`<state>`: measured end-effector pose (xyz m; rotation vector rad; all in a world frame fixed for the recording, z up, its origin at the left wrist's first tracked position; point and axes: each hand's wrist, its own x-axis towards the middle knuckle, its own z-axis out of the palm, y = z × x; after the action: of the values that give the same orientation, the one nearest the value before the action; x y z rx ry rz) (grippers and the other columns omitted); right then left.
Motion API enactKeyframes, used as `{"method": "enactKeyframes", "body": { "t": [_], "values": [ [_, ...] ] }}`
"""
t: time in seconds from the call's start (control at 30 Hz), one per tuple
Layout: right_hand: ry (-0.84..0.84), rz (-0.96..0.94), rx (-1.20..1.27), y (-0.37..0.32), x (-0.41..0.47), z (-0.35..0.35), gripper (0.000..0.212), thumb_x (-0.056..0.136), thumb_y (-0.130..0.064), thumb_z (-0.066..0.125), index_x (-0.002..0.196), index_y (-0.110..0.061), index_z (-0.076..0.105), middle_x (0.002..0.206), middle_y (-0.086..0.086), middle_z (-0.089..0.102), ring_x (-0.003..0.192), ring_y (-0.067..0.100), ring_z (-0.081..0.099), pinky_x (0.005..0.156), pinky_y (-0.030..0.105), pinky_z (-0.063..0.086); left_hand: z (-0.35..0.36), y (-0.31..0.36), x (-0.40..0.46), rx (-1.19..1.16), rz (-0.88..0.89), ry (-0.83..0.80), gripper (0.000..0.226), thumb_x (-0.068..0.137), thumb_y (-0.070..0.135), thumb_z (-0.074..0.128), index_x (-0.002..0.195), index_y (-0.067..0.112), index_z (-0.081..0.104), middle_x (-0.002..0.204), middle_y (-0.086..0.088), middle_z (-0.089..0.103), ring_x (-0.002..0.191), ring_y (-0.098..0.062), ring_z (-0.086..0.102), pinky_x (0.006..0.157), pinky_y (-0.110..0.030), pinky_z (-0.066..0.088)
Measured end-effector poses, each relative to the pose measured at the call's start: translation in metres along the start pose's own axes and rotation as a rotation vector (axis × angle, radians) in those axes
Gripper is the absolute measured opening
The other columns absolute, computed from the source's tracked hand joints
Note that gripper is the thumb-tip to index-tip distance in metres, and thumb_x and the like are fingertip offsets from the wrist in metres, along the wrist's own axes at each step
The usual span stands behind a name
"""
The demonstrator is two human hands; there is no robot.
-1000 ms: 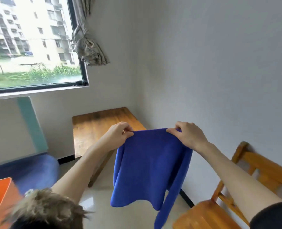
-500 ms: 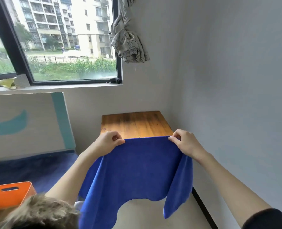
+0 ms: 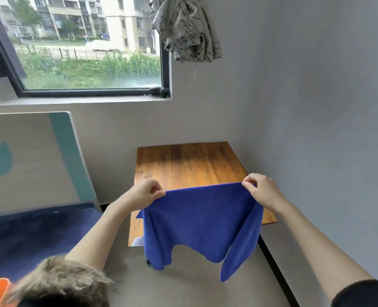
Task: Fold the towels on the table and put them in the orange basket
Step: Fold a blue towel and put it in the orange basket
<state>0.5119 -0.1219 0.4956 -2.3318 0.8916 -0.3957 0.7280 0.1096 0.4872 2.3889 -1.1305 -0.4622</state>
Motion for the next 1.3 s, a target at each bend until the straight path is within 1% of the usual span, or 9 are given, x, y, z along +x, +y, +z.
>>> {"method": "enactKeyframes", "body": {
  "t": [0.17,0.27,0.37,0.53,0.73,0.9,1.03,1.17,1.3],
  "values": [
    [0.08,0.128,-0.055,0.011,0.058,0.027,0.019,0.091,-0.025,0.057,0.076,-0.014,0.061,0.085,0.001,0.063,0.083,0.017,0.054,0.071,0.025,0.036,0.001,-0.021,0.06,0.095,-0.011,0.058,0.015,0.096,0.036,0.044,0.091,0.022,0.049,0.09,0.004,0.055,0.081,-0.012,0.043,0.085,-0.033,0.04],
    [0.107,0.172,-0.222,0.016,0.089,0.039,0.023,0.091,-0.031,0.056,0.078,-0.013,0.058,0.082,0.003,0.062,0.079,0.022,0.054,0.067,0.027,0.037,0.002,-0.026,0.093,0.128,0.011,0.032,0.017,0.094,0.039,0.048,0.09,0.023,0.053,0.086,0.005,0.056,0.085,-0.014,0.045,0.074,-0.026,0.039],
    [0.101,0.163,-0.396,0.023,0.118,0.045,0.025,0.093,-0.034,0.052,0.08,-0.014,0.054,0.088,0.007,0.065,0.08,0.027,0.055,0.066,0.028,0.037,0.009,-0.04,0.132,0.135,-0.007,-0.056,0.015,0.09,0.04,0.055,0.082,0.027,0.056,0.084,0.007,0.055,0.091,-0.018,0.052,0.095,-0.035,0.038],
    [0.036,0.114,-0.609,0.045,0.183,0.057,0.028,0.096,-0.04,0.047,0.09,-0.014,0.057,0.097,0.008,0.068,0.091,0.032,0.061,0.067,0.03,0.037,0.026,-0.056,0.2,0.099,0.004,-0.225,0.011,0.093,0.018,0.052,0.096,0.019,0.062,0.088,0.005,0.052,0.095,-0.017,0.049,0.085,-0.027,0.034],
    [-0.07,0.069,-0.571,0.091,0.293,0.087,0.027,0.097,-0.038,0.043,0.085,-0.014,0.046,0.096,0.007,0.066,0.079,0.025,0.054,0.066,0.029,0.038,0.052,-0.071,0.305,0.082,-0.147,-0.074,0.017,0.095,0.016,0.049,0.101,0.009,0.064,0.102,-0.007,0.063,0.086,-0.017,0.05,0.074,-0.025,0.037],
    [-0.161,0.048,-0.522,0.131,0.38,0.115,0.024,0.099,-0.027,0.042,0.095,-0.008,0.056,0.103,0.01,0.063,0.095,0.029,0.057,0.081,0.036,0.04,0.076,-0.079,0.395,0.079,-0.225,0.003,0.016,0.093,0.008,0.047,0.095,0.007,0.062,0.103,-0.011,0.062,0.094,-0.025,0.054,0.077,-0.032,0.043],
    [-0.24,0.106,-0.423,0.151,0.433,0.141,0.026,0.098,-0.02,0.04,0.115,-0.008,0.057,0.119,0.013,0.056,0.11,0.03,0.05,0.091,0.038,0.039,0.095,-0.094,0.44,0.11,-0.266,0.094,0.026,0.09,0.001,0.042,0.107,0.005,0.06,0.107,-0.015,0.055,0.102,-0.031,0.051,0.086,-0.042,0.044],
    [-0.407,0.125,-0.349,0.159,0.446,0.178,0.037,0.097,-0.024,0.043,0.132,-0.011,0.047,0.134,0.013,0.048,0.124,0.031,0.042,0.099,0.04,0.036,0.121,-0.12,0.438,0.085,-0.311,0.034,0.029,0.089,0.003,0.044,0.114,0.006,0.057,0.112,-0.018,0.053,0.105,-0.036,0.049,0.089,-0.049,0.043],
    [-0.593,0.106,-0.311,0.157,0.425,0.222,0.043,0.098,-0.026,0.042,0.138,-0.014,0.039,0.142,0.009,0.04,0.131,0.027,0.036,0.103,0.041,0.032,0.148,-0.155,0.41,0.036,-0.421,-0.05,0.031,0.09,0.003,0.046,0.12,0.005,0.056,0.119,-0.017,0.053,0.11,-0.034,0.051,0.094,-0.041,0.041]
  ]
}}
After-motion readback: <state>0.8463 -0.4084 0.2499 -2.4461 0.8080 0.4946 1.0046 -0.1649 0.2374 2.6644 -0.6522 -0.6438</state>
